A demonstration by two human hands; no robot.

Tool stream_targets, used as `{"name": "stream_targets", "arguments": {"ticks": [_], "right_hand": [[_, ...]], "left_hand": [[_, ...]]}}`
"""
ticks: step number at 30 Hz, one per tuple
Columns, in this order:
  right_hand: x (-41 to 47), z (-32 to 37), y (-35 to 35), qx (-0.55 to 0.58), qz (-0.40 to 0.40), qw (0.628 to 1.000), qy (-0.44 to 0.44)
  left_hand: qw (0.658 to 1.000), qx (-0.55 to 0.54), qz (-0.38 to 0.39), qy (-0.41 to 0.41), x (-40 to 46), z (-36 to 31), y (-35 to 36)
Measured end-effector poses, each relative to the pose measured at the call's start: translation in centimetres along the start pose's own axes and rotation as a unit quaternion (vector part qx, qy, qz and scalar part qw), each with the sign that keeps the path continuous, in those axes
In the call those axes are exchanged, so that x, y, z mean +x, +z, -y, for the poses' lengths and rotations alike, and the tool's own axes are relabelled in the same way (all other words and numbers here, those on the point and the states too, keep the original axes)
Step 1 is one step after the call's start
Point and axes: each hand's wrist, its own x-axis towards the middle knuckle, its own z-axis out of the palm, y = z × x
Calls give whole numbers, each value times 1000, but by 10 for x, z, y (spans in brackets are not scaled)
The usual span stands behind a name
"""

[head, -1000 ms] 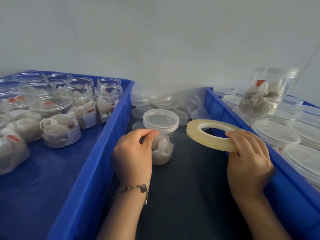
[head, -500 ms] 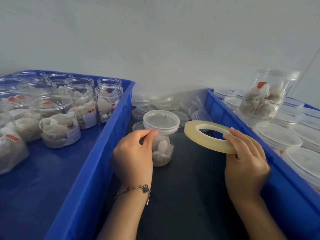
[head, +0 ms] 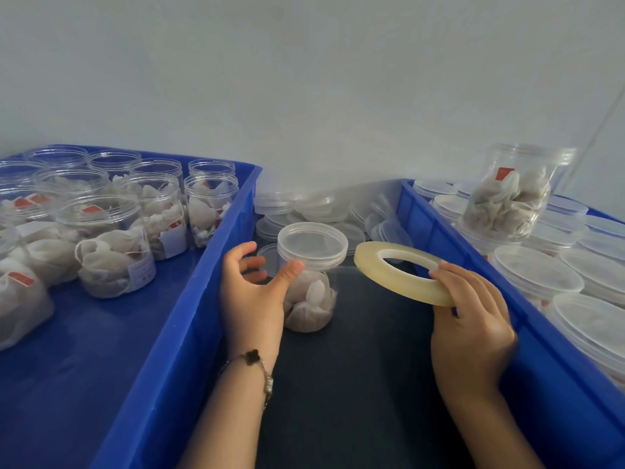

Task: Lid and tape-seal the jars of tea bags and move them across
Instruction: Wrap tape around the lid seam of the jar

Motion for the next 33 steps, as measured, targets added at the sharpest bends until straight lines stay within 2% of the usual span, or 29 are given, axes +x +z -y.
{"name": "stream_targets", "arguments": {"ticks": [4,11,13,16,19,22,27,33], "right_hand": [[1,1,-1,-2,-6,1000,2],[0,2,0,-2,-7,1000,14],[1,4,-1,1,-8,1000,16],[2,2,-3,-6,-9,1000,19],[2,-1,-3,-17,-3,999,41],[2,1,-3,-7,21,998,54],[3,-1,-7,5,55,997,53],[4,5,-9,11,93,993,73]], "left_hand": [[991,-89,86,-47,4,9,-2],[972,9,229,-56,-3,20,4],[972,70,221,-34,-5,22,8],[972,167,164,-2,-10,18,8],[977,134,163,-10,-19,10,-1],[974,99,203,-7,-27,4,-6],[966,42,250,-48,-25,3,-12],[971,22,232,-46,-22,-6,-16]]}}
